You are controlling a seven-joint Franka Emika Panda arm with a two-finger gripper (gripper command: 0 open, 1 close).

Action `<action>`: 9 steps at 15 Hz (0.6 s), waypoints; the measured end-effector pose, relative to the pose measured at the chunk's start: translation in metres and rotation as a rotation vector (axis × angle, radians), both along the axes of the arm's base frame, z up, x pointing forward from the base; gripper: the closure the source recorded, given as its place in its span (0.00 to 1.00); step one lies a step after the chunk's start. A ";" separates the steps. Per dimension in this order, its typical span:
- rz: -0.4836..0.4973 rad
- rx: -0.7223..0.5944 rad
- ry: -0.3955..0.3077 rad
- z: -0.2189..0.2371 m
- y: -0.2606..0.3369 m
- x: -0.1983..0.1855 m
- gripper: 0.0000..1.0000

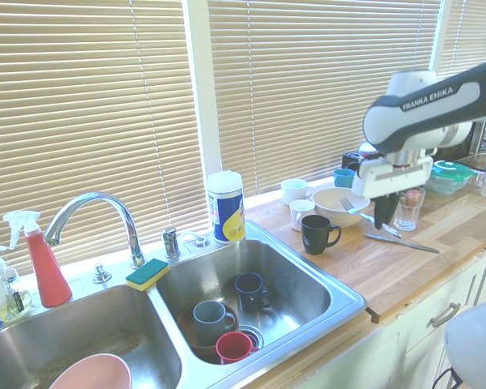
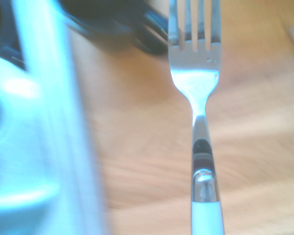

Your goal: Put the fork into the sink

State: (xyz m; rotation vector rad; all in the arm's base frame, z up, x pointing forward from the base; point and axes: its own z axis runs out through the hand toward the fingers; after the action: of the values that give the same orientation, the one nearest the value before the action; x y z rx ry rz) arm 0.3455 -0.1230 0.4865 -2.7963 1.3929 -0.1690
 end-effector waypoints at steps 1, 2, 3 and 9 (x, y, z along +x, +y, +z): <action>0.024 -0.006 -0.003 0.005 0.024 0.013 1.00; 0.047 -0.010 0.000 0.004 0.052 0.029 1.00; 0.071 -0.018 0.007 0.001 0.084 0.047 1.00; 0.103 0.008 0.053 -0.094 0.213 0.136 1.00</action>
State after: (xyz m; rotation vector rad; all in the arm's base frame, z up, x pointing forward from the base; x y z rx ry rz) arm 0.4816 0.0900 0.3925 -2.8778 1.2529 -0.0885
